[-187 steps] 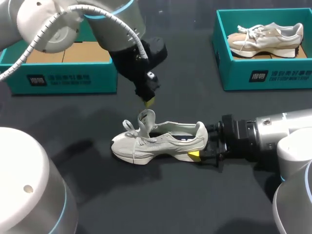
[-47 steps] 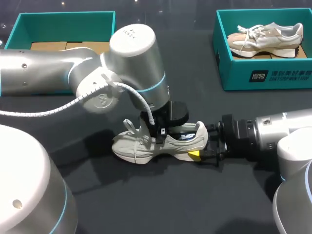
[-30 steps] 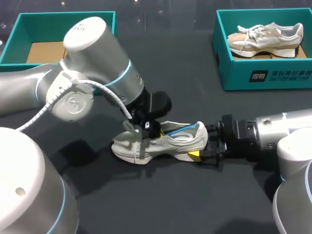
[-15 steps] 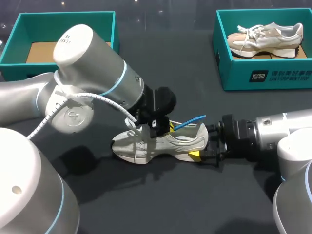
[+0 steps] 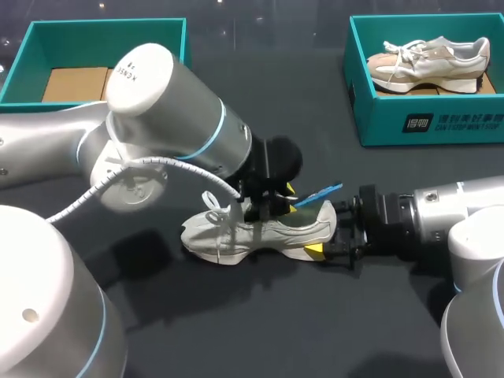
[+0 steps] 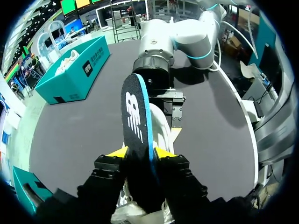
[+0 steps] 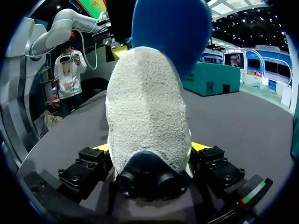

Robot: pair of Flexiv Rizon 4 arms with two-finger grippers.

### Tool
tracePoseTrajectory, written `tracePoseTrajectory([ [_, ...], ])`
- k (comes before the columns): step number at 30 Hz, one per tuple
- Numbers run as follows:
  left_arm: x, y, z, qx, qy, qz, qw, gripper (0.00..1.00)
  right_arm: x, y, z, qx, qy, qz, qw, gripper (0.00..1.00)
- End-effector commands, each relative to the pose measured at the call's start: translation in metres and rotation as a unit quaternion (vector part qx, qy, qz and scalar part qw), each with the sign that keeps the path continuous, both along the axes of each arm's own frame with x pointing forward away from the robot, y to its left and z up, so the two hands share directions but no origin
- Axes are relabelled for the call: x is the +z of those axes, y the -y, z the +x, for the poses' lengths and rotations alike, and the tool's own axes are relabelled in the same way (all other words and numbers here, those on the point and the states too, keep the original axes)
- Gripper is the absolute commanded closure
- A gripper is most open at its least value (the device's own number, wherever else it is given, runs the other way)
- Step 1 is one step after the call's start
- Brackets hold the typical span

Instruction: Take the shoe out of the shoebox, open the shoe tongue, remove and reinsert the insole, then place the shoe into the shoebox

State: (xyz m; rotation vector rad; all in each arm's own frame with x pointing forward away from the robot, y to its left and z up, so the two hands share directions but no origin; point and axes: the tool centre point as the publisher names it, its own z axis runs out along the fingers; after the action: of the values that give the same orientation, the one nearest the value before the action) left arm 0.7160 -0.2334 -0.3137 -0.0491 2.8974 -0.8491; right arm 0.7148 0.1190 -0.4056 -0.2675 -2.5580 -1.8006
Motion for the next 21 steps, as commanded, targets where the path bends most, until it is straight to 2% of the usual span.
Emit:
tracePoseTrajectory([
  [1,0.002,-0.006,-0.016,0.015,0.033,-0.009,0.999,0.51,0.001,0.0,-0.002,-0.001,0.0,-0.001,1.0,1.0],
  [2,0.002,-0.005,-0.017,0.019,0.037,-0.011,0.999,0.5,0.001,0.0,-0.002,-0.001,0.0,-0.001,1.0,1.0],
  [4,0.003,-0.003,-0.017,0.022,0.041,-0.017,0.999,0.4,0.001,0.0,-0.002,-0.001,0.0,-0.001,1.0,1.0],
  [7,0.002,0.001,-0.015,0.024,0.046,-0.024,0.998,0.36,0.001,0.0,-0.002,-0.001,0.0,-0.001,1.0,1.0],
  [21,-0.01,0.016,-0.005,0.023,0.075,-0.045,0.996,0.47,0.001,0.0,-0.002,-0.001,0.0,-0.001,1.0,1.0],
])
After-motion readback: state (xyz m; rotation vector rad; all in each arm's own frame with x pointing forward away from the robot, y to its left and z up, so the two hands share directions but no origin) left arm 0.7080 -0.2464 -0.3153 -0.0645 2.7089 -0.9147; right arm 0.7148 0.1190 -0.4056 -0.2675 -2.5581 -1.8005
